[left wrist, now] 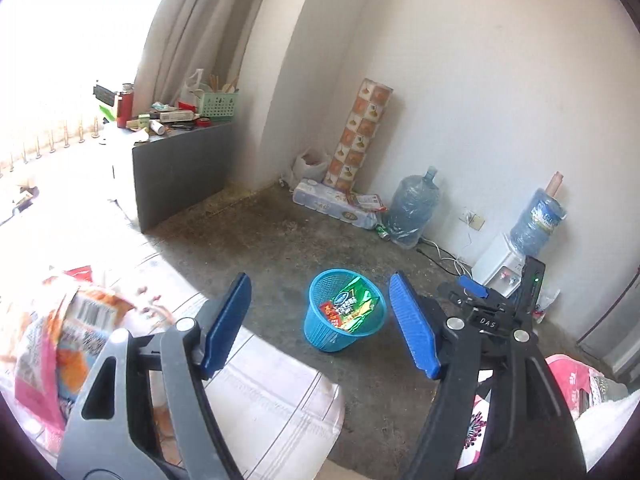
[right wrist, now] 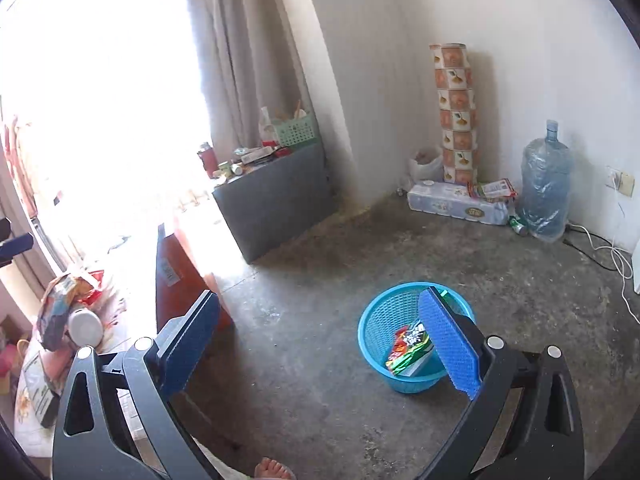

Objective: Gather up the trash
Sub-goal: 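Move the left gripper back to the table and grasp the silver cable box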

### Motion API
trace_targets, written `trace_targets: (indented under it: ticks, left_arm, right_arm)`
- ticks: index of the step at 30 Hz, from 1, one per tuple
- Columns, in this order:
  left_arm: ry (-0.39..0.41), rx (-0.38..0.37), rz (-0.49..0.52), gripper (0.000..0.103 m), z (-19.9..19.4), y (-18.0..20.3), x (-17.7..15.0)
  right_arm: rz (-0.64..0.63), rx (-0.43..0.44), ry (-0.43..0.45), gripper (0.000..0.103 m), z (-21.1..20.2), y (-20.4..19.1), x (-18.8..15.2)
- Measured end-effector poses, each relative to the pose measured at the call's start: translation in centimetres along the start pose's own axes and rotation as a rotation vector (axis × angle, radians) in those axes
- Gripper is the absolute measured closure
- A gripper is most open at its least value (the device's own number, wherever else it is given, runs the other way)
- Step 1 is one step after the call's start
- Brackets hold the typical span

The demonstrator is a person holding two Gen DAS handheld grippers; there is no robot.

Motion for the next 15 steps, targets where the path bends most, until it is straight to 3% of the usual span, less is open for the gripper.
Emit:
trace_targets:
  ticks: [4,8,11,15]
  left_arm:
    - [0.054,0.186,-0.147,0.034,-8.2,-5.4,-5.2]
    - [0.086,0.348,-0.363,0.026,-15.0,-11.2,-11.4]
    - [0.078,0.396,-0.52,0.026,-17.7,-15.0,-15.9]
    - [0.06,0.391,-0.668,0.026,-18.1,-18.0,-20.0]
  right_arm:
    - [-0.062,0.155,-0.013,0.007,-1.6,-5.7,-0.3]
    - [-0.125,0.317,-0.052,0.007,-1.9,-12.3,-0.8]
    - [-0.134,0.458,-0.122,0.01,-1.2,-17.5,-1.9]
    - [-0.137,0.658,-0.299,0.023,0.6,-25.0,-5.3]
Point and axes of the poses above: each gripper's, at about its wrist camera, not at the fingertips, and z roughly the way its jaws point, y to its right, x to its top, the point moved 5 cm from there along z, roughly the way its jaws point, and after that the axes turned 2 degrees about -y, right-handed, at the moved point
